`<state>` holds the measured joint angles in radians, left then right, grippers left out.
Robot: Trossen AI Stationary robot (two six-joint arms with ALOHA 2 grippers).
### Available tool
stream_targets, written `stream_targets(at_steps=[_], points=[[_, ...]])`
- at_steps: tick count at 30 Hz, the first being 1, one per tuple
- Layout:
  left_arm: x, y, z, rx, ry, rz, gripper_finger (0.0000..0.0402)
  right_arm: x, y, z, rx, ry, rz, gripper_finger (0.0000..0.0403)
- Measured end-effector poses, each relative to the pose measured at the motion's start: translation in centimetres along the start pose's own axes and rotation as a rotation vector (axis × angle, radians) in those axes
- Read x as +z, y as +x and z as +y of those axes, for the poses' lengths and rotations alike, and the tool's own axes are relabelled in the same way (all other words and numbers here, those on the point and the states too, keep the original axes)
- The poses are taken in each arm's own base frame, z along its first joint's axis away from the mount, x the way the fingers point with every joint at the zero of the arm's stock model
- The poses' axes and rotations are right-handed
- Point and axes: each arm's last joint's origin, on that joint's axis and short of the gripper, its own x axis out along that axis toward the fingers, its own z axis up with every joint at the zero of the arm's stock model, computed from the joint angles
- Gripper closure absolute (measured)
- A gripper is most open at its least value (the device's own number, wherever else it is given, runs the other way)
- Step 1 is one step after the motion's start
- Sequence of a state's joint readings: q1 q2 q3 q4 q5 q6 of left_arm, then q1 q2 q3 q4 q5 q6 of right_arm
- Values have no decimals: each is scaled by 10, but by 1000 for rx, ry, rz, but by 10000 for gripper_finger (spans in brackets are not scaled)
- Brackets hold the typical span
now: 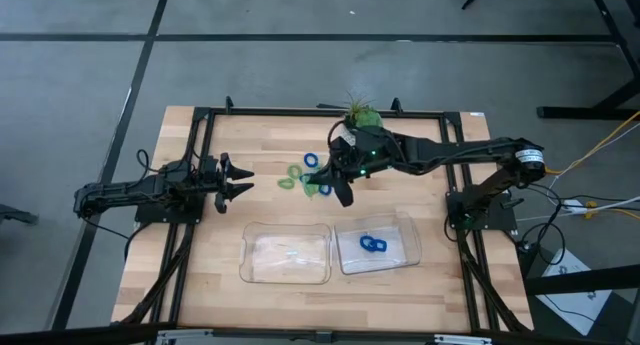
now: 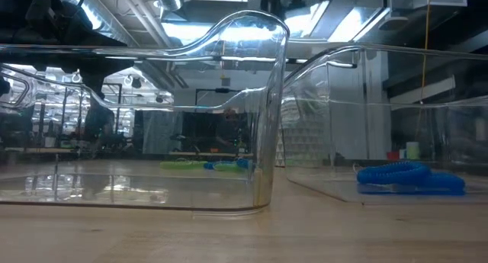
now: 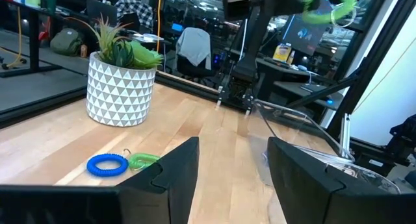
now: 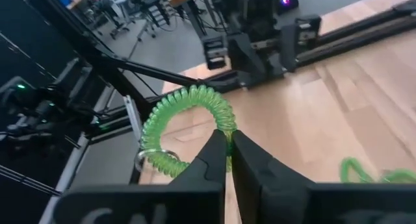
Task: Sort spring keychains
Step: Put the green spring keychain into the left transparent bin
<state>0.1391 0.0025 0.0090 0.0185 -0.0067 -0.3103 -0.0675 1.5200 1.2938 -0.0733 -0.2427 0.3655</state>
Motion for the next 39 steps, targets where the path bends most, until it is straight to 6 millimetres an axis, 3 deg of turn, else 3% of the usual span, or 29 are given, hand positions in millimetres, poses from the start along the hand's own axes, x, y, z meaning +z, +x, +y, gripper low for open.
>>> stream_targets(at_steps=[11, 28, 39], points=[[0, 0, 0, 0, 0, 0, 224, 11, -1, 5, 68, -9, -109, 391], [0, 0, 0, 0, 0, 0, 224, 11, -1, 7, 105, -21, -99, 391], [0, 0, 0, 0, 0, 0, 224, -6, 6, 39, 156, -157, -37, 391]])
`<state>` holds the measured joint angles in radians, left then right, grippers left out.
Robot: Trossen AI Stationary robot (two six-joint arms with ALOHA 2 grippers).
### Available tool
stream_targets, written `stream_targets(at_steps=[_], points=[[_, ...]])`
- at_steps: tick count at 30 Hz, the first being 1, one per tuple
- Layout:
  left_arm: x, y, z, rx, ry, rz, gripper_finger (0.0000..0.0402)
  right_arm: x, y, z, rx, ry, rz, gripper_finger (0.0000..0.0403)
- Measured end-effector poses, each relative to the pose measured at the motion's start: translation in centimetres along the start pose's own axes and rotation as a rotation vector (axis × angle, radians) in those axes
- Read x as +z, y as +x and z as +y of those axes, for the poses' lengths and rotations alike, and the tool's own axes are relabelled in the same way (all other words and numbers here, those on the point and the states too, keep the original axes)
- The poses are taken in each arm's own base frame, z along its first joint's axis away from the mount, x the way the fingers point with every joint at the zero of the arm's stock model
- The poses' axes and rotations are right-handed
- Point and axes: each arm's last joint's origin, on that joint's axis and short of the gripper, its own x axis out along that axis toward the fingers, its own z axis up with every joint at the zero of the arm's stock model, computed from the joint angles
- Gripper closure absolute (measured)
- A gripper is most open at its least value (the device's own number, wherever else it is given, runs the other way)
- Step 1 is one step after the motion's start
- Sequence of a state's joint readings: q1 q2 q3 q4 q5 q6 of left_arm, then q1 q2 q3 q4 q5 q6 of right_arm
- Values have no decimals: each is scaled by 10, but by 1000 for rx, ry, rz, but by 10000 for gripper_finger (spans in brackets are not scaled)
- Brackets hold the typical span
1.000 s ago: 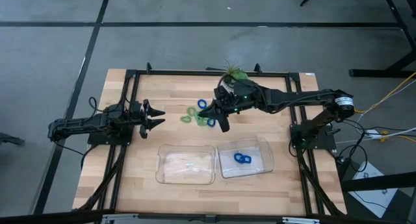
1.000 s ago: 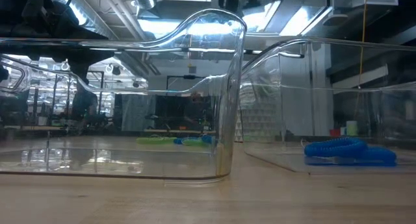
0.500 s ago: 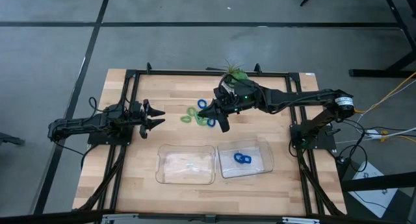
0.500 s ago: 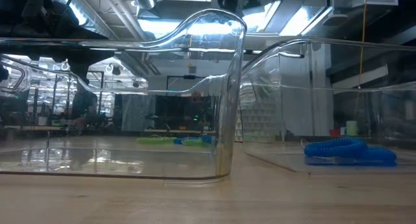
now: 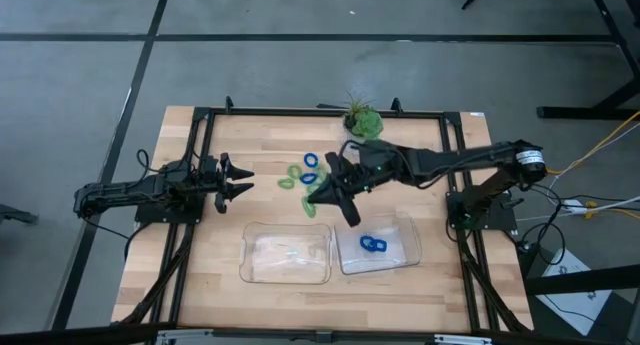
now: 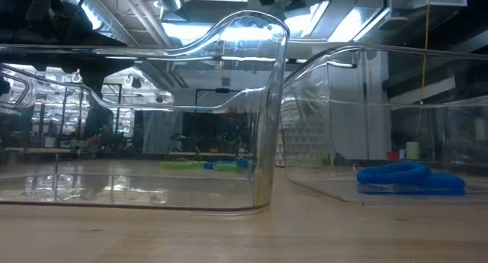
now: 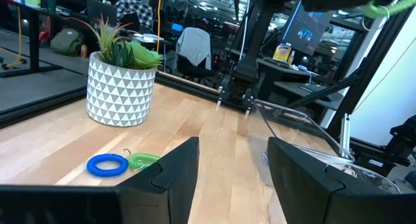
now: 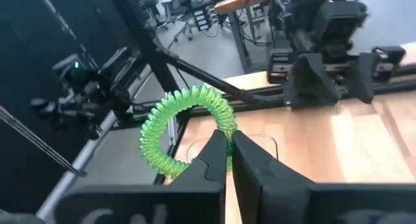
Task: Sort spring keychains
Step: Put the green spring keychain into the left transparent bin
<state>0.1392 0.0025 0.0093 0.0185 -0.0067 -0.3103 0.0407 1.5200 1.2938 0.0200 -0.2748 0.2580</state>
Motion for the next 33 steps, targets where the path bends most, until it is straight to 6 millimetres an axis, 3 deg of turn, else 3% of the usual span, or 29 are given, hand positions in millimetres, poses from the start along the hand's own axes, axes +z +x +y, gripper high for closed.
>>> stream_targets(at_steps=[7, 14, 22, 33], points=[[0, 0, 0, 0, 0, 0, 224, -8, 5, 21, 28, -174, 34, 391], [0, 0, 0, 0, 0, 0, 224, -20, 8, 23, -4, -273, 125, 391], [0, 0, 0, 0, 0, 0, 224, -36, 19, 18, -16, -231, 220, 391], [1, 0, 0, -3, 0, -7, 224, -75, 43, 15, -22, -152, 416, 391]])
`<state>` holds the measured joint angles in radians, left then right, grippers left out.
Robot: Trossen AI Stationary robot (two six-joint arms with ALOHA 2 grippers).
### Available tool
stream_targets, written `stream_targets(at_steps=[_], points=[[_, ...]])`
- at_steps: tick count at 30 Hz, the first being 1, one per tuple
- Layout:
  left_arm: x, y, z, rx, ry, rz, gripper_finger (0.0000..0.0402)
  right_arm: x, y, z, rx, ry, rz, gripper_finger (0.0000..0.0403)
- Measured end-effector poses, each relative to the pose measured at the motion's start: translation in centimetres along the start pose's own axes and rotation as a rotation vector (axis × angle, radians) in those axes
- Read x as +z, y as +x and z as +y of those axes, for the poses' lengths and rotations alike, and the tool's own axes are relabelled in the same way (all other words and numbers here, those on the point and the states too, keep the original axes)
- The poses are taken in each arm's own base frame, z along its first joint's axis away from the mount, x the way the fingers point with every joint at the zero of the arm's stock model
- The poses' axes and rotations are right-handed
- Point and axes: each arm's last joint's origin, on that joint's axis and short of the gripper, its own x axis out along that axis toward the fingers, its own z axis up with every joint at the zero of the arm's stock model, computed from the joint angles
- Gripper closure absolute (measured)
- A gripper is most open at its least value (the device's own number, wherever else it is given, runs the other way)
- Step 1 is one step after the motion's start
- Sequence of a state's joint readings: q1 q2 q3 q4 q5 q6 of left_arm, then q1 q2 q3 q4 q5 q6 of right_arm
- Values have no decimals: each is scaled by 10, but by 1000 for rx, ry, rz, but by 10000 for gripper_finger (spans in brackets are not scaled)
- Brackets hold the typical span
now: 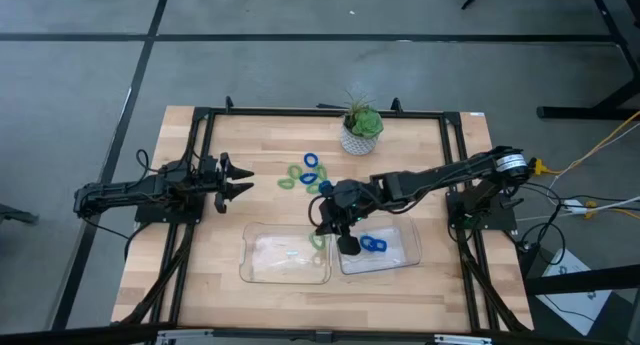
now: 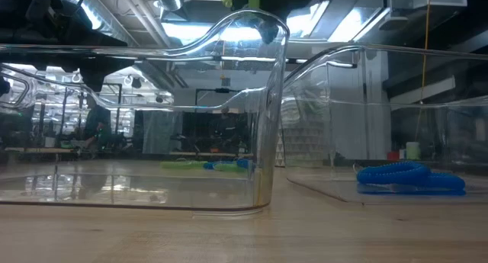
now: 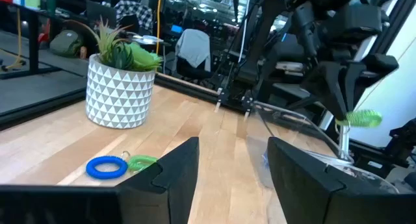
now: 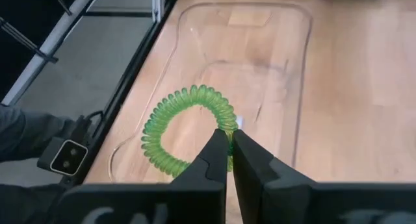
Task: Sort spring keychains
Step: Put the green spring keychain into the left transparent bin
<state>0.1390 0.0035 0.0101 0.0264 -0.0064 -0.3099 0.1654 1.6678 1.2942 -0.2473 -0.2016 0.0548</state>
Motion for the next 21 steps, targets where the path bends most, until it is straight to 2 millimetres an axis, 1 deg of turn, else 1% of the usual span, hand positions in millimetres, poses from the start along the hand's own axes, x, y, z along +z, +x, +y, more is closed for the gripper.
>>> stream_targets(at_steps=[5, 7, 21], points=[[0, 0, 0, 0, 0, -1, 224, -8, 15, 1, 9, 5, 45, 391], [0, 0, 0, 0, 0, 0, 224, -10, 17, 2, 11, 14, 54, 390], [0, 0, 0, 0, 0, 0, 224, -2, 17, 3, 17, 7, -27, 339]])
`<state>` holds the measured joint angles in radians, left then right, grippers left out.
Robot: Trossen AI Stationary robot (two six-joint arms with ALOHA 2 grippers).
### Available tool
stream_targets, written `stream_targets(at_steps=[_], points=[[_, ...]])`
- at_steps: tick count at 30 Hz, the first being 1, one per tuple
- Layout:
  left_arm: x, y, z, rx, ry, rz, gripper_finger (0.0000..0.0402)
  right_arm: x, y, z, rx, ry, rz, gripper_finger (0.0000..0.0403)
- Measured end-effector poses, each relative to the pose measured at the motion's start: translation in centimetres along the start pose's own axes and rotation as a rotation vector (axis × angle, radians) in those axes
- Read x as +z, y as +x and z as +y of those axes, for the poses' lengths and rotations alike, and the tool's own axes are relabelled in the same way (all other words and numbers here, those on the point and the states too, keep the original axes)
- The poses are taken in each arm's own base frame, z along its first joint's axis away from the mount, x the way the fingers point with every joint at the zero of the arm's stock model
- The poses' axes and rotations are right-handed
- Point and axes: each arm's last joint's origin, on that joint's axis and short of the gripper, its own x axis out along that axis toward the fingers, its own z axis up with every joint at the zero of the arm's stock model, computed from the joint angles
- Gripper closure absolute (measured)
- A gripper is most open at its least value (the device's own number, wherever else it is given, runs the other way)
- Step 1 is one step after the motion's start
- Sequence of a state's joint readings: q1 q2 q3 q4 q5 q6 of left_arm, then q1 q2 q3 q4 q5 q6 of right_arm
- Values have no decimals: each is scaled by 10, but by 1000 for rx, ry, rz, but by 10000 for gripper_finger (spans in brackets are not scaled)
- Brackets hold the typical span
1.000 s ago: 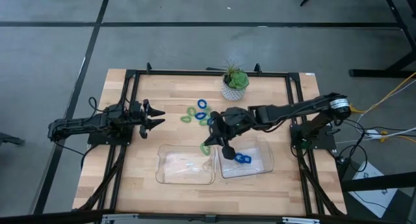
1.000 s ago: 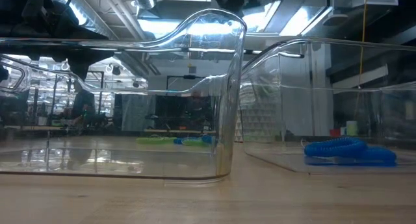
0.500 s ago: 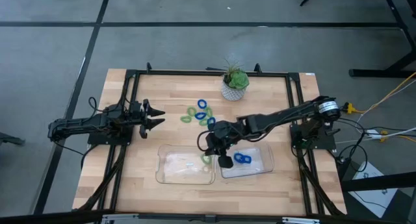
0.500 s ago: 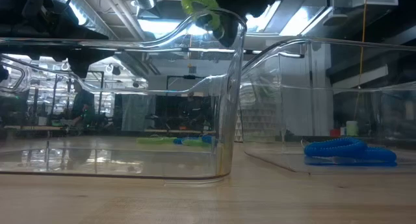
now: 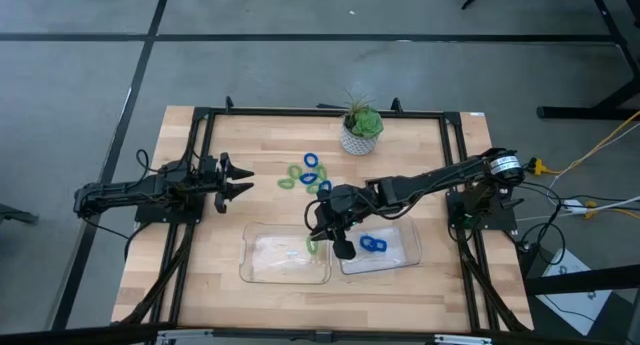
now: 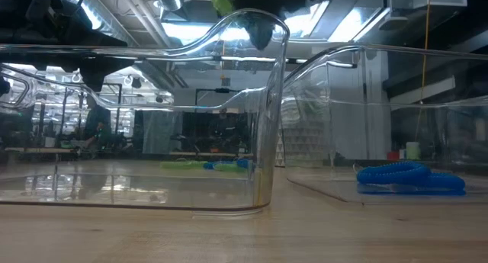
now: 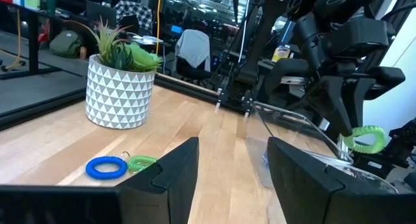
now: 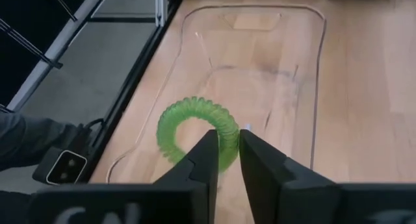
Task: Sort spring keychains
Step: Put the green spring keychain into the left transparent bin, then put the blue spring keychain into the right transparent bin
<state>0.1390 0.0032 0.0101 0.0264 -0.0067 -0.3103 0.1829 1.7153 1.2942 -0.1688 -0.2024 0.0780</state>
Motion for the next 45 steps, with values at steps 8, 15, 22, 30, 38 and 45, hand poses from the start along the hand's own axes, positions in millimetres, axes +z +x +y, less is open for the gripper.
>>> stream_targets(at_steps=[8, 15, 22, 30, 38, 45], points=[[0, 0, 0, 0, 0, 1, 224, 2, 0, 1, 31, -5, -21, 304], [0, 0, 0, 0, 0, 1, 224, 3, -1, -1, 25, -4, -31, 270], [0, 0, 0, 0, 0, 1, 224, 5, -4, -16, -7, 42, -47, 272], [0, 0, 0, 0, 0, 1, 224, 6, -8, -33, -30, 73, -51, 273], [0, 0, 0, 1, 0, 1, 224, 5, -15, -56, -222, -13, -40, 273], [0, 0, 0, 1, 0, 1, 224, 2, -22, -79, -351, -26, -13, 273]])
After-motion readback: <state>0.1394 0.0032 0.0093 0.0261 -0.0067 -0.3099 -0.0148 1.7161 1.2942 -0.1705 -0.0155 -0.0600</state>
